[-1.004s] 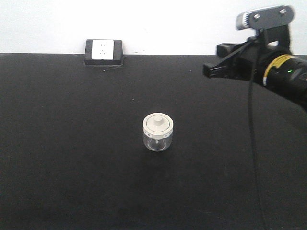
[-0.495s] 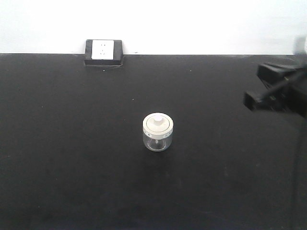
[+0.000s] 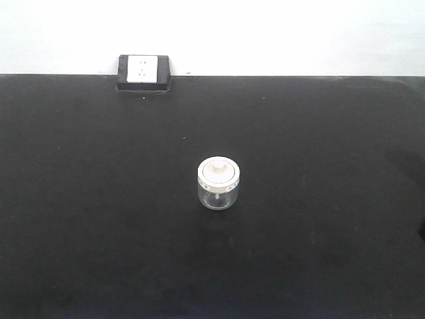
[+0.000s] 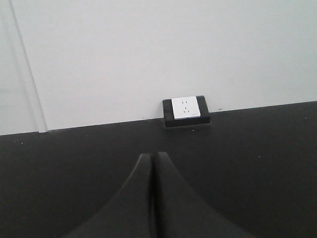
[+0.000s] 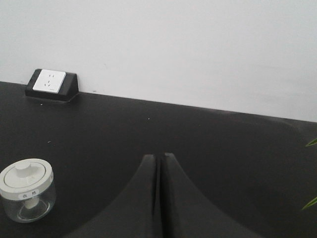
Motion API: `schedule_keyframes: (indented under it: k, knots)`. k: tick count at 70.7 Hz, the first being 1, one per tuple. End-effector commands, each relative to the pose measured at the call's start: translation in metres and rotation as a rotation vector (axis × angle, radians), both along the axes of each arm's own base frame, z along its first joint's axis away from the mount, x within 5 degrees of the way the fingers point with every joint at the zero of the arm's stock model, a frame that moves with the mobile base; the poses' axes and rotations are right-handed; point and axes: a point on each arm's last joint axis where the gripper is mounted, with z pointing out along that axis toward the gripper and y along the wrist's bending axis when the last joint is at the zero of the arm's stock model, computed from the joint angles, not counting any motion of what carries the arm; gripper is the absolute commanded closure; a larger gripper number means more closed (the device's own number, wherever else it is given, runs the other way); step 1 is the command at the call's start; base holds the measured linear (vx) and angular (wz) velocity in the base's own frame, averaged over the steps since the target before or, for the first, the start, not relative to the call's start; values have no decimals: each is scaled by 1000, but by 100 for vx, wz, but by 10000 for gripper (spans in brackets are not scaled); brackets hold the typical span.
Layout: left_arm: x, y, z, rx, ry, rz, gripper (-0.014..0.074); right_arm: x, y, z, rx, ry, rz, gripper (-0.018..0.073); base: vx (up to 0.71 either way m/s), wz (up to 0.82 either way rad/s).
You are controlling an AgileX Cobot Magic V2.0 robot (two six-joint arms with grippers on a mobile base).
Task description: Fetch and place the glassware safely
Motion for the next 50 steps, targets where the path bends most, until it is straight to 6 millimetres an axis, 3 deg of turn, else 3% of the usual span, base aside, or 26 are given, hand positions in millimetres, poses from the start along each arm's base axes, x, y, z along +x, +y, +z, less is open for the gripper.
schedule_keyframes:
  k: [1,27,50]
  knots:
    - [0,-1,14,-15,-86,-15,603,-14,-2,-1,-10,-73,19,563,0,0]
    - [0,-1,14,-15,-86,-15,603,-42,-10,-39,11,-113,17,563,0,0]
    - [0,-1,14,-15,-86,-15,603,-43,-10,-47,4,-104,16,563,0,0]
